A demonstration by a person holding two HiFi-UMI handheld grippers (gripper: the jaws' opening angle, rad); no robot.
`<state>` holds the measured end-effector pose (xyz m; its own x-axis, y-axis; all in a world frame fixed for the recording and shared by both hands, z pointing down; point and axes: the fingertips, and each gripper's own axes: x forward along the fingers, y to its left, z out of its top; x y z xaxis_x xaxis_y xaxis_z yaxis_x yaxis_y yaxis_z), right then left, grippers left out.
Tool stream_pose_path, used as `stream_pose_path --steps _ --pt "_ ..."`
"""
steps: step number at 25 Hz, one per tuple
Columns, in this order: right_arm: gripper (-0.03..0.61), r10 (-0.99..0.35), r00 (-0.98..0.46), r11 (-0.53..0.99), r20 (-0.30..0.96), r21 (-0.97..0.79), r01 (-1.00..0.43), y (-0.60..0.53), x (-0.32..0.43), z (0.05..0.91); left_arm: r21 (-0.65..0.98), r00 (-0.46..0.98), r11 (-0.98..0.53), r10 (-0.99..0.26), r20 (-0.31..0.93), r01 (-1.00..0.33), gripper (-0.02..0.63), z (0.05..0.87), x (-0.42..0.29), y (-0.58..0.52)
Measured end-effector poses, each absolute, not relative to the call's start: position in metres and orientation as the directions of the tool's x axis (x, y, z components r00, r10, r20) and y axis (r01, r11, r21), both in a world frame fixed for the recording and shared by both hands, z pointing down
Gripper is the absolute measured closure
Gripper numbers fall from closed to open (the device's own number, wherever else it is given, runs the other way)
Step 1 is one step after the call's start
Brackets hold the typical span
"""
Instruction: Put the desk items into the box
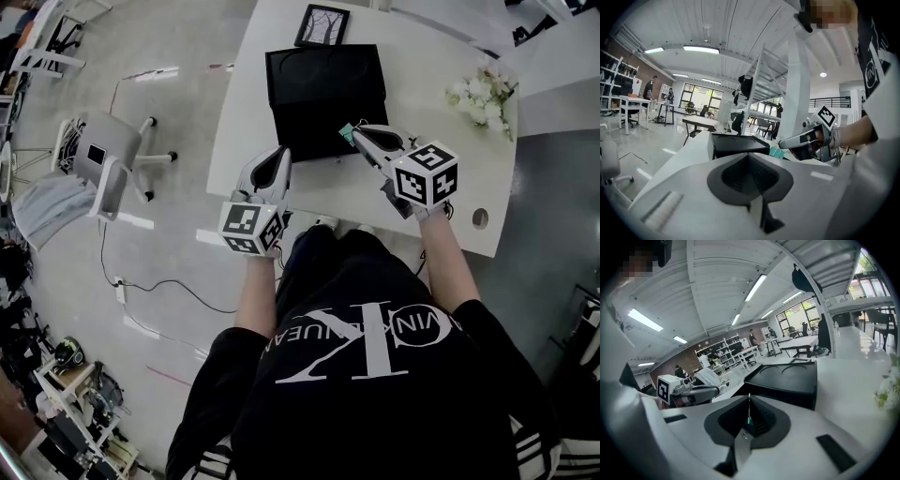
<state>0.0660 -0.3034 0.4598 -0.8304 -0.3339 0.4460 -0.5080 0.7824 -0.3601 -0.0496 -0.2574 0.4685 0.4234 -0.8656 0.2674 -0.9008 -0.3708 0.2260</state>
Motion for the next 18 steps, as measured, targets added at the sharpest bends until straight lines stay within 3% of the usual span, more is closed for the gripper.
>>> stream_pose_path --steps 10,18 --pt "0.558 -0.185 -0.773 0.870 0.607 -0.265 -0.417 -0.299 0.021 0.485 0.250 0.383 -0.317 -0.878 0.287 -0.915 0.604 0.483 -0.082 -0.252" --pt "0.558 -0.026 -0.655 0.944 0.756 -0.196 -0.264 -0.290 -0.001 0.514 0.271 0.381 -0.307 -0.878 0.289 -0.912 0.604 0.492 -0.095 -0.256"
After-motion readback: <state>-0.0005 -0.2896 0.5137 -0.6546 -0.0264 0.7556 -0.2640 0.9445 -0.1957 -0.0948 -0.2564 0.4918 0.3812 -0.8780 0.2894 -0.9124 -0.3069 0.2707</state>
